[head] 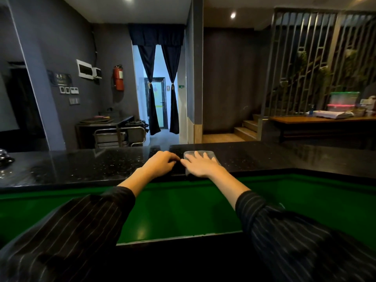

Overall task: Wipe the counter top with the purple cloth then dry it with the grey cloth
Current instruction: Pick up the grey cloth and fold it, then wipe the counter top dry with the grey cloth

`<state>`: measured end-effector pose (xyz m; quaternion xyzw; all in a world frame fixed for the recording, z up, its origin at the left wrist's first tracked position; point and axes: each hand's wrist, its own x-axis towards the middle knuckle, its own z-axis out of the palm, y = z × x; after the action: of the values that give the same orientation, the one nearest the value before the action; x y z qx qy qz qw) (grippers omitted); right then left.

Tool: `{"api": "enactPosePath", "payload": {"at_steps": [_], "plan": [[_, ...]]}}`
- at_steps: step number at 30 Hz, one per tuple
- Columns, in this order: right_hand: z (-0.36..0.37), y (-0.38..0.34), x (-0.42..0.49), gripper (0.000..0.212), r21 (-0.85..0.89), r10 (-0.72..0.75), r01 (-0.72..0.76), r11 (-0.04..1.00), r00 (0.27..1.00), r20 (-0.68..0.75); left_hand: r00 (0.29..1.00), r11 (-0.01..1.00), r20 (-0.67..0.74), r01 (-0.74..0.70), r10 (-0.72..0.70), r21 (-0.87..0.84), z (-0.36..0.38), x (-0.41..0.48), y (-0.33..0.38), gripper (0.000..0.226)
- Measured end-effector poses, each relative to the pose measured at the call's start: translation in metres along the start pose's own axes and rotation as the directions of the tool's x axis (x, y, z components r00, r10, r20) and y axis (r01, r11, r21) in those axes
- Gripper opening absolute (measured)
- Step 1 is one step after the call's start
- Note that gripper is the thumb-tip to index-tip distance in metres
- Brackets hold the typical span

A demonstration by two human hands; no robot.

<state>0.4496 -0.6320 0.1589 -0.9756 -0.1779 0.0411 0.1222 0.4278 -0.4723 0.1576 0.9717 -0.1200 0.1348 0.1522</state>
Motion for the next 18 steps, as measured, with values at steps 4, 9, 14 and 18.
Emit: {"api": "enactPosePath", "payload": {"at_steps": [4,9,14,18], "plan": [[-0.007,0.007,0.036,0.06,-0.015,0.058,-0.057,0.998,0.996,0.074,1.0,1.0,-0.003,0.019,-0.019,-0.015,0.004,-0.003,-0.003,0.036],[-0.016,0.0,0.078,0.073,0.03,0.164,-0.168,0.985,0.983,0.085,0.996,0.993,-0.009,0.088,-0.088,0.081,0.006,-0.002,0.0,0.039],[-0.007,-0.009,0.08,0.063,0.007,0.021,-0.022,1.0,1.0,0.017,0.991,0.975,-0.071,0.128,-0.117,0.18,0.003,-0.005,0.004,0.041],[-0.009,0.023,0.076,0.058,-0.039,-0.096,0.099,0.994,0.993,0.074,0.983,0.99,0.177,0.019,-0.043,0.138,0.0,-0.014,-0.014,0.057]]}}
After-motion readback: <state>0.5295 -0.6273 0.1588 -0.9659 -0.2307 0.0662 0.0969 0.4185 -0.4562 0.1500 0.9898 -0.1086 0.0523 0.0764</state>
